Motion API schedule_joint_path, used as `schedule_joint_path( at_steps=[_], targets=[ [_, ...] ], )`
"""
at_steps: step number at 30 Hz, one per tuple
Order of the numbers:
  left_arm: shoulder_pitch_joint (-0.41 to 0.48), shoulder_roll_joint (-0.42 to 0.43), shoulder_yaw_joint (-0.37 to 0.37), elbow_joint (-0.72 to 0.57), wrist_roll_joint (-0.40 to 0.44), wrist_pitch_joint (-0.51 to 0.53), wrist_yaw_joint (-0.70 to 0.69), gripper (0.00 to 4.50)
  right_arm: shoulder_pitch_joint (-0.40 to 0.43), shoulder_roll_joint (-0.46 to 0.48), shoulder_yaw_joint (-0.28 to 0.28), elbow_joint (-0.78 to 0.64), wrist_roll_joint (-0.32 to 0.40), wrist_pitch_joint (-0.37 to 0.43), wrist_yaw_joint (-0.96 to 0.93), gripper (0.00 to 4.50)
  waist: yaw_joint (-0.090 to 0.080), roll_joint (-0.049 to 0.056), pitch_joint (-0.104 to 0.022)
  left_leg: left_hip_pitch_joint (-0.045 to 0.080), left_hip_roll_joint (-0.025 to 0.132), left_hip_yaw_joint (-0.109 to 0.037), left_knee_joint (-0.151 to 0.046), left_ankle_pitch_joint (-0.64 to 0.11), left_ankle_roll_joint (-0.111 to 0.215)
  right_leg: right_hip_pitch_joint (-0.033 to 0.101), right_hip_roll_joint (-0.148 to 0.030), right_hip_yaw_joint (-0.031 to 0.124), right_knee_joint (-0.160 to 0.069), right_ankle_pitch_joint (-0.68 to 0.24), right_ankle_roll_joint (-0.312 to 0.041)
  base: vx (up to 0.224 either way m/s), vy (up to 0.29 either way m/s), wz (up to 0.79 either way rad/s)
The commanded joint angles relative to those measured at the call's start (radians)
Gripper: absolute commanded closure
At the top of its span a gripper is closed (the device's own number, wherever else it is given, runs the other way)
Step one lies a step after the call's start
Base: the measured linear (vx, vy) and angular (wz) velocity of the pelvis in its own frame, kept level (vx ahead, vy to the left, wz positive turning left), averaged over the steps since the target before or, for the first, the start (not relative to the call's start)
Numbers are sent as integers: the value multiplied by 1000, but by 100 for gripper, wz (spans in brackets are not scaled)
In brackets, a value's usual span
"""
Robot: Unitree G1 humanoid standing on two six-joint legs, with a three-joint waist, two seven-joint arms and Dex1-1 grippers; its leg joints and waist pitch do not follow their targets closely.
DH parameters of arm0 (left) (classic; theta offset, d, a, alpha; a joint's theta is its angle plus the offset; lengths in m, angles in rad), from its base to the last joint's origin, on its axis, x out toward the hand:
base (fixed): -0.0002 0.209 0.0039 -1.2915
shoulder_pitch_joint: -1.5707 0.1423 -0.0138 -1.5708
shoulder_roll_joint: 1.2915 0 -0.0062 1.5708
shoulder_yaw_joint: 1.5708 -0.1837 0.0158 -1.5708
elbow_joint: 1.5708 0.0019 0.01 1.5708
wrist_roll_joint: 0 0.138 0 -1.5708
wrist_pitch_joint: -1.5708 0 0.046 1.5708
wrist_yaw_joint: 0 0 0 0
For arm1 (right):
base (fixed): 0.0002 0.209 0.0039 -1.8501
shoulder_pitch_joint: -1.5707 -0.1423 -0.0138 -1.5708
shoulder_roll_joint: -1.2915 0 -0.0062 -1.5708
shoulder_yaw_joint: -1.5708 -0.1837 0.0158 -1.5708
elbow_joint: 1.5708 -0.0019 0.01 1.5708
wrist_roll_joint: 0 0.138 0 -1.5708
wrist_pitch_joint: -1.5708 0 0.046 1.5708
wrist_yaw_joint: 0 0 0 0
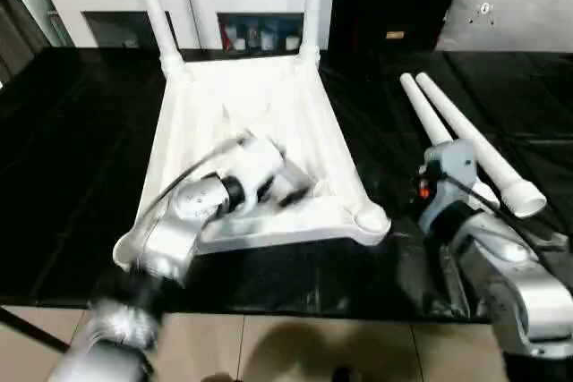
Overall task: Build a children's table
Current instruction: Rotate table base
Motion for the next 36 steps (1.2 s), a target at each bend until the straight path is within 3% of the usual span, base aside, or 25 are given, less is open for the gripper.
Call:
schedule_joint_path(
  at_steps=[1, 5, 10, 12, 13, 14, 15, 16, 17, 18, 20, 21, 22, 23, 24, 25, 26, 27, 28, 29, 30, 31, 33, 35, 36],
  targets=[
    [33, -1, 53, -78, -33, 37, 82, 10, 21, 6, -10, -21, -18, -13, -35, 0, 3, -16, -62, -4, 0, 13, -67, -260, 63, 55, -41, 25, -75, -523, -59, 0, 0, 0],
    [161, -36, 104, -261, 24, 75, 209, 10, 51, 58, -35, -31, -36, 16, -131, 0, -6, -35, -57, -8, -2, 14, -69, -249, 63, 49, -31, 24, -84, -557, -1, 0, 0, 0],
    [241, -79, 164, -417, 14, 170, 308, 10, 90, 54, 5, -81, -67, 14, -139, 0, -18, -19, -51, 6, 16, -2, -79, -327, 38, 40, 1, 2, -96, -535, 31, 0, 0, 0],
    [263, -78, 159, -441, 13, 180, 324, 10, 103, 48, 18, -90, -77, 1, -139, 0, -30, 5, -43, 31, 130, -70, -146, -409, 94, 45, 21, -6, -40, -385, -2, 0, 0, 0],
    [285, -67, 140, -451, 28, 183, 332, 10, 115, 43, 36, -101, -80, -34, -122, 0, -25, 16, -38, 51, 209, -107, -183, -428, 122, 26, 9, 20, 60, -264, -53, 11, -81, 1],
    [295, -60, 128, -454, 40, 183, 334, 10, 121, 40, 47, -107, -82, -57, -110, 0, -32, 6, -30, 52, 218, -110, -190, -419, 140, 16, 4, 31, 91, -224, -74, 23, -114, 4],
    [301, -55, 120, -454, 51, 176, 334, 10, 124, 40, 53, -111, -83, -69, -104, 0, -26, -4, -27, 63, 202, -95, -183, -412, 176, 3, -7, 55, 110, -186, -124, 25, -226, -2],
    [306, -56, 115, -464, 65, 164, 337, 10, 125, 42, 58, -111, -92, -67, -114, 0, -29, -27, -28, 33, 141, -61, -157, -380, 203, 28, -18, 72, 79, -181, -216, 20, -180, -3],
    [307, -59, 118, -468, 65, 168, 339, 10, 125, 44, 58, -111, -92, -65, -117, 0, -8, -69, -32, 24, -71, 51, 53, -359, 179, 14, -6, 75, -59, -382, -270, -3, -189, -9],
    [308, -63, 123, -476, 65, 175, 343, 10, 125, 46, 57, -111, -91, -63, -121, 0, 13, -96, -56, -8, -117, 47, 146, -303, 202, 67, -43, 107, -74, -495, -241, -18, -156, -8],
    [313, -66, 130, -501, 64, 210, 354, 10, 131, 51, 50, -114, -85, -55, -128, 0, 42, -95, -42, -57, -102, 9, 143, -122, 149, 76, -69, 129, -60, -612, -38, -24, -147, -7],
    [318, -60, 129, -511, 61, 221, 359, 10, 137, 53, 44, -115, -83, -48, -134, 0, 42, -87, -28, -49, -90, -10, 85, -79, 133, 78, -80, 117, -66, -626, 142, -35, -88, 0],
    [323, -56, 130, -517, 58, 227, 364, 10, 142, 55, 40, -115, -81, -42, -138, 0, 45, -54, -28, -24, -57, -31, 31, -100, 172, 74, -94, 107, -94, -619, 223, -35, -88, 0],
    [329, -54, 133, -522, 53, 237, 370, 10, 146, 55, 35, -116, -77, -35, -139, 0, 41, -38, -33, -16, -25, -47, 7, -112, 196, 82, -94, 93, -102, -576, 222, -38, -75, -11],
    [329, -54, 133, -522, 54, 237, 370, 10, 146, 55, 35, -116, -76, -34, -139, 0, 27, -12, -36, -21, 57, -106, -31, -211, 224, 87, -48, 47, -70, -543, 201, -36, -83, -7],
    [335, -50, 135, -526, 56, 241, 373, 10, 148, 54, 34, -117, -76, -29, -141, 0, 21, -1, -32, 10, 177, -151, -89, -392, 237, 82, -65, 84, 60, -390, 96, -36, -83, -7],
    [342, -46, 133, -530, 56, 244, 370, 10, 149, 53, 35, -118, -76, -24, -143, 0, 21, -5, -23, 3, 192, -156, -115, -466, 225, 82, -76, 110, 119, -295, 54, -49, -78, 10],
    [347, -45, 132, -533, 57, 245, 367, 10, 149, 52, 35, -119, -77, -20, -145, 0, 40, -9, -6, 4, 143, -113, -118, -567, 172, 61, -81, 148, 120, -244, -8, 0, 0, 0],
    [351, -46, 132, -535, 58, 252, 365, 10, 149, 52, 35, -119, -77, -18, -145, 0, 26, -55, 4, -7, 83, -95, -69, -561, 132, 63, -98, 183, 48, -437, 21, -22, -104, 7],
    [355, -50, 132, -541, 65, 257, 370, 10, 151, 51, 36, -122, -75, -18, -144, 0, 47, -75, -2, 40, -113, 8, 142, -146, 115, -21, -61, 180, -129, -1196, 256, -46, -122, 4],
    [357, -54, 133, -545, 66, 258, 372, 10, 154, 51, 36, -125, -74, -18, -143, 0, 43, -81, 2, -4, -118, -1, 134, -122, 137, 29, -74, 181, -118, -1171, 283, -11, -136, 1],
    [364, -56, 133, -557, 61, 251, 369, 10, 161, 51, 38, -133, -70, -12, -139, 0, 69, -75, -8, -28, -108, -19, 74, -72, 144, 72, -56, 162, -97, -941, 330, -22, -72, -1],
    [374, -53, 127, -578, 41, 246, 353, 10, 172, 46, 42, -143, -67, -5, -129, 0, 65, -61, -20, 18, -51, -39, 7, -88, 189, 59, 9, 117, -89, -612, 279, -27, -9, 9],
    [386, -43, 117, -596, 22, 247, 343, 10, 175, 39, 47, -146, -64, -5, -121, 0, 47, -1, -27, 40, 145, -120, -72, -219, 241, 72, -37, 85, -12, -294, 39, -27, -9, 9],
    [386, -43, 117, -596, 22, 247, 343, 10, 175, 39, 47, -146, -64, -5, -121, 0, 40, -7, -15, 25, 181, -132, -102, -317, 241, 77, -53, 95, 50, -234, -5, -86, 18, 7]
  ],
)
